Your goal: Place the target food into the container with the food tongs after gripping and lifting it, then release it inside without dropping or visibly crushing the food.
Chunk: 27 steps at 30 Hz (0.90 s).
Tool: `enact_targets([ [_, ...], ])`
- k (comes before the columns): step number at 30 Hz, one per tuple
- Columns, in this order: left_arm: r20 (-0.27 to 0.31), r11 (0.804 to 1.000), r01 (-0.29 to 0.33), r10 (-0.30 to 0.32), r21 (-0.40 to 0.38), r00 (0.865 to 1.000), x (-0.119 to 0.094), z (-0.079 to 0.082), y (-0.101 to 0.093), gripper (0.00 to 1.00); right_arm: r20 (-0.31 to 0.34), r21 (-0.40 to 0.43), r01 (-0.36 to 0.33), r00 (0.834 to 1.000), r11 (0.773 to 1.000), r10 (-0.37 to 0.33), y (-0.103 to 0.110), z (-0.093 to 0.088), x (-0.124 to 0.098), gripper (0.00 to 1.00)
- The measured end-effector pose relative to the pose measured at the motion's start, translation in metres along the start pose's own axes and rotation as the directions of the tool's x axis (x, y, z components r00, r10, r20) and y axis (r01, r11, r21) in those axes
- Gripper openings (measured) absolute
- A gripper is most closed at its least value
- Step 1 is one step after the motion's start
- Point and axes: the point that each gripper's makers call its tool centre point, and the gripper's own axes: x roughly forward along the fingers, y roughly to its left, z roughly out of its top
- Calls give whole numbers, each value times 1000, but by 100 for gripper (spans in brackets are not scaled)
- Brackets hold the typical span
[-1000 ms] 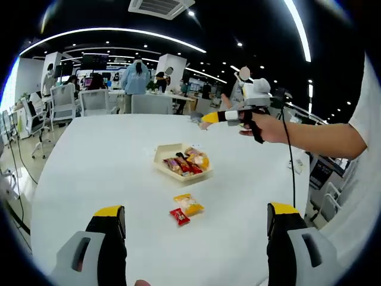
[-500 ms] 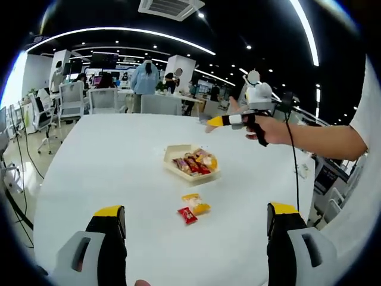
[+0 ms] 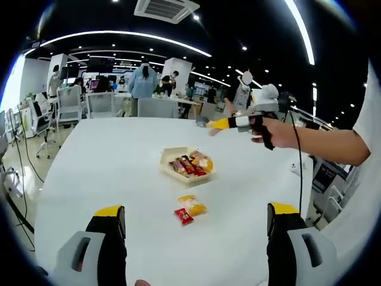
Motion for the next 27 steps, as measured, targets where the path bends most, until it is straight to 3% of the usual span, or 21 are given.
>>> enact_targets([
  [6,8,1000,16,-16,13,1000,-2,1,-5,99,13,18,23,1000,1000,-23,7,-4,-27,29],
  [18,3,998,52,-53,41,999,-2,-2,-18,99,24,95,55,998,994,-58,31,-41,-75,29],
  [27,-26,995,82,-81,57,996,-3,-10,-32,99,-10,189,76,997,979,-76,51,-102,-90,29],
])
